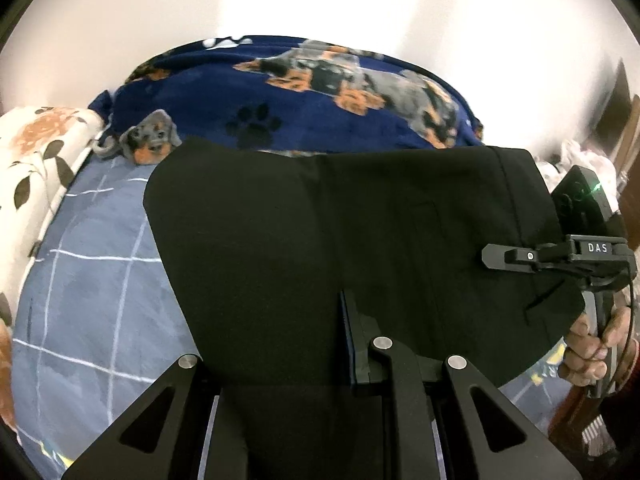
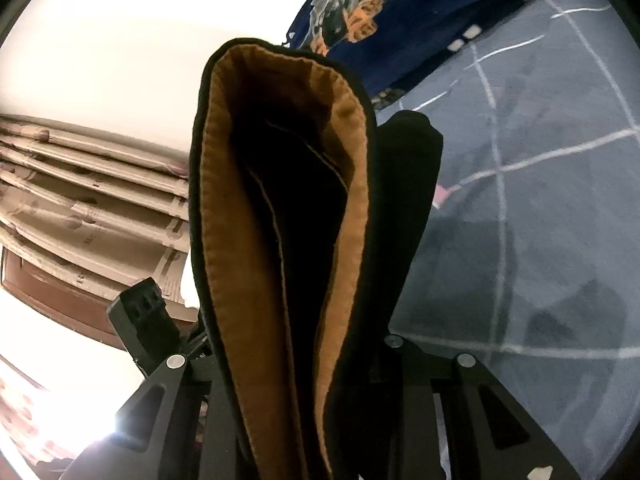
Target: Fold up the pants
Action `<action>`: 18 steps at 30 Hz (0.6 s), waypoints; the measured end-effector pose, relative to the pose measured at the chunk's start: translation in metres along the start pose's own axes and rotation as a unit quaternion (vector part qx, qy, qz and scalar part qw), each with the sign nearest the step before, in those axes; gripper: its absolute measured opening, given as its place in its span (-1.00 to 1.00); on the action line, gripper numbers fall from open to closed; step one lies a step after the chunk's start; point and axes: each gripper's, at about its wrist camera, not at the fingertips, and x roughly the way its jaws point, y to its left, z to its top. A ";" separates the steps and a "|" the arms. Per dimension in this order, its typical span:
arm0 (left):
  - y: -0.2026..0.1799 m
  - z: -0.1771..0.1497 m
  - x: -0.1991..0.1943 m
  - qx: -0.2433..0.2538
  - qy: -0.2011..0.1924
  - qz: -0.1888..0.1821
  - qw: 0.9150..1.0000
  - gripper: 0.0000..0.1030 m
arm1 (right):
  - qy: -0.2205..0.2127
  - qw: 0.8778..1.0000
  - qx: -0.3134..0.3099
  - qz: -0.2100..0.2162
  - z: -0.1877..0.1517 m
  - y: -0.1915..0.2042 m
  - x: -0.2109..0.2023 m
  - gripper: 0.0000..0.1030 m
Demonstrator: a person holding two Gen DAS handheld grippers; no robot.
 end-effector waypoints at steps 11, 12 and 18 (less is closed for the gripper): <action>0.043 0.032 0.029 -0.006 -0.006 0.025 1.000 -0.67 | 0.006 1.000 0.003 0.006 0.046 0.000 0.048 -0.52; 0.046 0.035 0.032 -0.007 -0.005 0.026 1.000 -0.67 | 0.005 1.000 0.003 0.006 0.048 -0.001 0.050 -0.52; 0.062 0.050 0.050 -0.007 -0.007 0.032 0.999 -0.67 | 0.003 1.000 0.007 0.010 0.065 -0.011 0.063 -0.52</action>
